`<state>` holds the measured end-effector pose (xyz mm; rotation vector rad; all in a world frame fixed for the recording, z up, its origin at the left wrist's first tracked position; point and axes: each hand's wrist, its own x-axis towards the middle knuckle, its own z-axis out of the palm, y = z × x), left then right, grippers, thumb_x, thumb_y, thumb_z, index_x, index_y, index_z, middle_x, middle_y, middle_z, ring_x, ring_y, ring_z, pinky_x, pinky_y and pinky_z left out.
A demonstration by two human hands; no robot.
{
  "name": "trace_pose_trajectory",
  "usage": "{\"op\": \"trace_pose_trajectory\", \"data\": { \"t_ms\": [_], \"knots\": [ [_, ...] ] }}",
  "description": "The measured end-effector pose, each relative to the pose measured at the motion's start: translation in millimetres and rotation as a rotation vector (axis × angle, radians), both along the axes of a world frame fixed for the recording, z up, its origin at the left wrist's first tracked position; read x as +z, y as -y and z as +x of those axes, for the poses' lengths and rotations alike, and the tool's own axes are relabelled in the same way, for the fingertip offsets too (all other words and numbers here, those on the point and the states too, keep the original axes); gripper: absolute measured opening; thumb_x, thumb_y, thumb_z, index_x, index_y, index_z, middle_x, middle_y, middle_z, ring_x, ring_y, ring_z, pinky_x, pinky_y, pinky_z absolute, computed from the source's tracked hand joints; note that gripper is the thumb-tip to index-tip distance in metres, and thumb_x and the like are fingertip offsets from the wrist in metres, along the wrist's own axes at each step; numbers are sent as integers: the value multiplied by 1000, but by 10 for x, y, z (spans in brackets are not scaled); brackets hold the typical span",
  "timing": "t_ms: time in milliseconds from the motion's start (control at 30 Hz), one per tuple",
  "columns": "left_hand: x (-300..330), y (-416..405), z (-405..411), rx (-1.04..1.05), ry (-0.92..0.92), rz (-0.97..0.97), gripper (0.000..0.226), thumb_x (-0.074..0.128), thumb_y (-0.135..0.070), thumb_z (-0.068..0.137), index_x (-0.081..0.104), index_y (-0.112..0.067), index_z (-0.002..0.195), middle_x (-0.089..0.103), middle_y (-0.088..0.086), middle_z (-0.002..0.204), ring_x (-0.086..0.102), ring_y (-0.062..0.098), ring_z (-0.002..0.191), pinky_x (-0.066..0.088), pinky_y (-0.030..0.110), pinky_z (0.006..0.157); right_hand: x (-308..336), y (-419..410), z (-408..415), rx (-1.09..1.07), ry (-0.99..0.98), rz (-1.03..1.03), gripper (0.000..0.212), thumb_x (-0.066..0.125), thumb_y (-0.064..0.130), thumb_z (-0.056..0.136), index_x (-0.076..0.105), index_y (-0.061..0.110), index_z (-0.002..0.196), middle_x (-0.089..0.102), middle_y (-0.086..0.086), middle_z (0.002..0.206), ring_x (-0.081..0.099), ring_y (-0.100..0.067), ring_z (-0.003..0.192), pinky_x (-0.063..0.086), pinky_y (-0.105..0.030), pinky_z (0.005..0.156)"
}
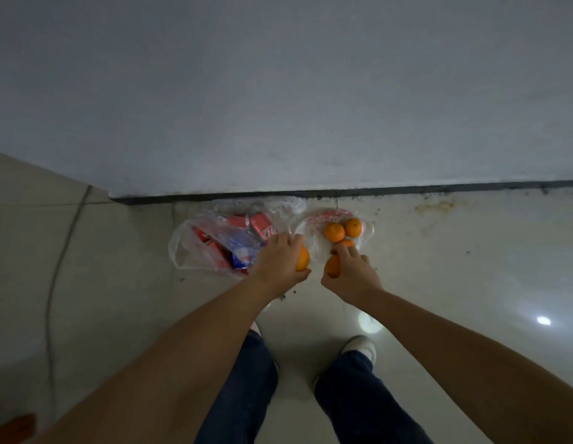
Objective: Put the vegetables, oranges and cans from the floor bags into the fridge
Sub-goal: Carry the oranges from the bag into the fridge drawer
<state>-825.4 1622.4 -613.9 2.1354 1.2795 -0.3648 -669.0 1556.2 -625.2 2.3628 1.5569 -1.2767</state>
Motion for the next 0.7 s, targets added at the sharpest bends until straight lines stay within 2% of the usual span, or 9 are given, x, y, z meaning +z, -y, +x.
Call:
{"op": "trace_pose_trajectory", "data": {
  "t_ms": [200,400,533,700],
  "knots": [
    [1476,135,-5,12,22,28,59,63,-41,84,39,-14,131,44,9,133,44,27,120,45,37,84,1525,128,108,-65,49,59,57,59,34,81,37,20,131,41,-5,134,42,-31,117,45,-41,84],
    [2251,122,174,-173,112,89,59,61,-43,83,41,-18,132,44,8,132,43,28,120,43,39,88,2511,425,235,-264,128,142,59,61,35,82,38,20,133,41,-5,135,42,-30,119,45,-39,87],
    [2780,232,467,-455,157,162,56,61,-48,83,40,-21,128,44,5,130,45,25,118,46,37,84,2982,914,148,-460,205,212,61,64,34,81,37,21,134,41,-4,137,42,-28,120,47,-39,90],
    [3319,703,849,-807,212,265,55,60,-46,84,41,-20,128,46,4,129,46,24,115,48,37,83,3410,1876,-66,-699,298,199,60,63,36,81,37,23,133,40,-2,136,42,-28,120,48,-41,92]
  ]
}}
